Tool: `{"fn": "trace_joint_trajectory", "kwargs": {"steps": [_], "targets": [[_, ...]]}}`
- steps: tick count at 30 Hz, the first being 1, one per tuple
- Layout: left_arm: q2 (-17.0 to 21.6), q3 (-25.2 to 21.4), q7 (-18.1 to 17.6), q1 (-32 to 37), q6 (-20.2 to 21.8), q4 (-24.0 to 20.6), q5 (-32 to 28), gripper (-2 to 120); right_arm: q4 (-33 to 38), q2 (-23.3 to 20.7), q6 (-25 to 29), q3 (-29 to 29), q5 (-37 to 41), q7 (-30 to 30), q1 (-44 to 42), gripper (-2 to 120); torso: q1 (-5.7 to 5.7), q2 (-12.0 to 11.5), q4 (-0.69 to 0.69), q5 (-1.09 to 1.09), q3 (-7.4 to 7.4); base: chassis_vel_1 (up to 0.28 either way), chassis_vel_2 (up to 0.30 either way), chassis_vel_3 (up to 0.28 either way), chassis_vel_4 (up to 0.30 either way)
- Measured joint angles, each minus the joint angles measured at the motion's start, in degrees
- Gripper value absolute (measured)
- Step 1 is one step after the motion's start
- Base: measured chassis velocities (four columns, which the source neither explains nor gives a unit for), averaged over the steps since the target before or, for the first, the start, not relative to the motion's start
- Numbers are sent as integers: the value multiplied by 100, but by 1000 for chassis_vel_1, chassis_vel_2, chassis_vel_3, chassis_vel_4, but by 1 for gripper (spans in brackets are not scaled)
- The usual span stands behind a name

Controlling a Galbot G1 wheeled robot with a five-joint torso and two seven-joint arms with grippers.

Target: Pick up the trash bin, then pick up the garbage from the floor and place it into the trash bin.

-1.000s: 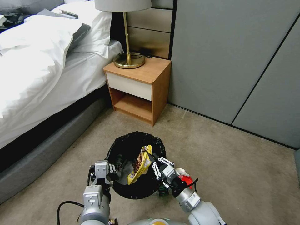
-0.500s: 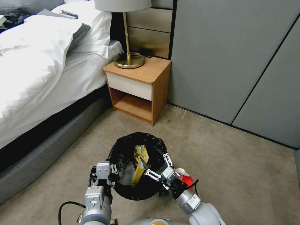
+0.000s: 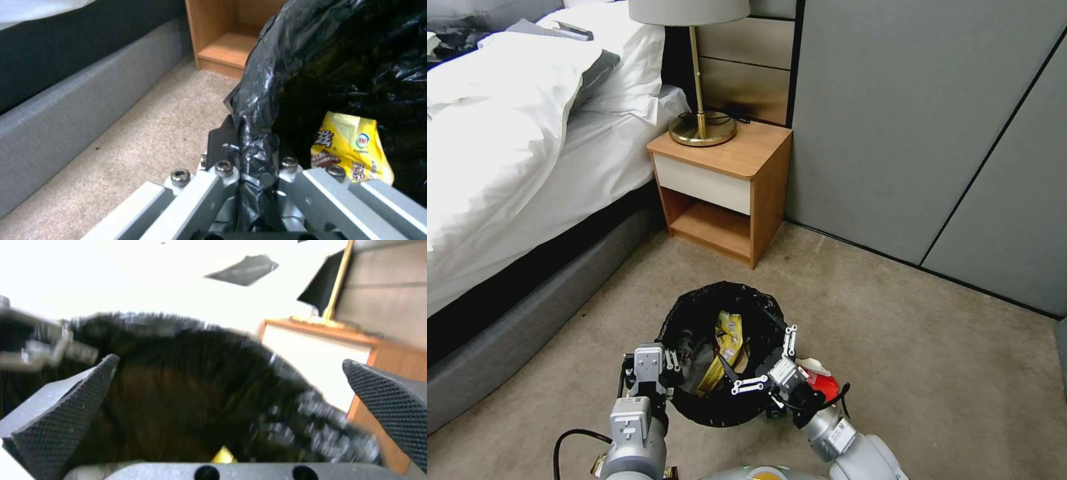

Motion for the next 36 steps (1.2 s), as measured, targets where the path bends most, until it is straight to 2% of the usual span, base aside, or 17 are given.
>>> {"fn": "trace_joint_trajectory", "kwargs": {"steps": [6,9,10,14,20,27,36], "targets": [[8,-115,0,-46,0,37,-75,1,635,73,47,115,-129,244,-136,114,0,0,0,0,0,0,0,0,0],[10,-166,1,-68,-3,82,-113,1,1162,180,15,272,-257,734,-276,110,0,0,0,-1,0,0,0,0,0],[10,-166,1,-68,-3,82,-113,1,1162,180,15,272,-257,734,-276,110,0,0,0,-1,0,0,0,0,0],[20,-248,1,-103,-11,141,-170,1,1406,288,-84,662,-377,1524,-455,101,0,0,0,0,0,0,0,0,0],[42,-331,-1,-121,-12,143,-234,1,1437,345,-97,959,-549,2227,-865,100,0,0,-1,0,0,0,0,0,0],[51,-411,-6,-114,-11,89,-301,1,1324,406,16,1180,-713,2457,-1233,100,0,0,0,0,0,0,0,0,0],[58,-443,-9,-92,-7,37,-344,1,1217,326,-132,1457,-619,2228,-1212,100,0,0,0,0,0,0,0,0,0]]}}
